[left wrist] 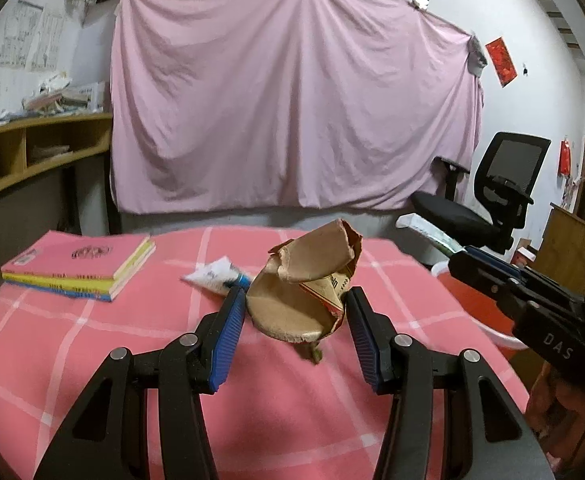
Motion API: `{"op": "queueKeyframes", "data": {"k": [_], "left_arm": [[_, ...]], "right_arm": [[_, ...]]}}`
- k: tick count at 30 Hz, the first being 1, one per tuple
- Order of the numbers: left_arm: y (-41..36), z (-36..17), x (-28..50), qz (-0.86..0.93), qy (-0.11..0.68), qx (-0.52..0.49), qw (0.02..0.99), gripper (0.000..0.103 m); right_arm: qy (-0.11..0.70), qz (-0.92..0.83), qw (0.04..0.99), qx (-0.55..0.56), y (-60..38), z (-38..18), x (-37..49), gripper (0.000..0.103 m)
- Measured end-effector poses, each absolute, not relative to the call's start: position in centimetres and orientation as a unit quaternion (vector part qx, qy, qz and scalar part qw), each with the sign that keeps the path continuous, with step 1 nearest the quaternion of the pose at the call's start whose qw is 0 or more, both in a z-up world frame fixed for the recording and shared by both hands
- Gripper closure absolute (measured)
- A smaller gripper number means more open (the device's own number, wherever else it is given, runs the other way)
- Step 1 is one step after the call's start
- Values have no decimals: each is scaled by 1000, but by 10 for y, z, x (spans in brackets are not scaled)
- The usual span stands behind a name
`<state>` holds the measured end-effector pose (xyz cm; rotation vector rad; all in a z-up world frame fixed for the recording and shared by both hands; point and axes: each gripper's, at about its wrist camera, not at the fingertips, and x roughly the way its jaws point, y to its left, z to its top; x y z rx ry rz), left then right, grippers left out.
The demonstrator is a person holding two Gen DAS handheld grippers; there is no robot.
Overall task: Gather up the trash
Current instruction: 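Grasp brown cardboard scrap with left tool while right tool grasps white-green ticket, then carry cardboard scrap and ticket over the orange bucket with both tools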
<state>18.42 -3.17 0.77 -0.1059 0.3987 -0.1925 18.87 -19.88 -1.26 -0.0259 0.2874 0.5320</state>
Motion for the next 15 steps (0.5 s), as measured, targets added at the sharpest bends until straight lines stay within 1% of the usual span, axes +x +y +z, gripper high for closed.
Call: {"op": "queueKeyframes", "data": {"k": [6, 10, 15], "left_arm": [[-60, 22, 180, -109, 155, -40, 981, 57], [-84, 33, 183, -123, 133, -31, 983, 57], [-122, 45, 194, -151, 119, -17, 981, 57]], "right_arm": [[83, 234, 968, 22, -225, -2, 173, 81], [47, 201, 978, 27, -244, 5, 165, 81], [28, 156, 986, 48, -272, 10, 163, 81]]}}
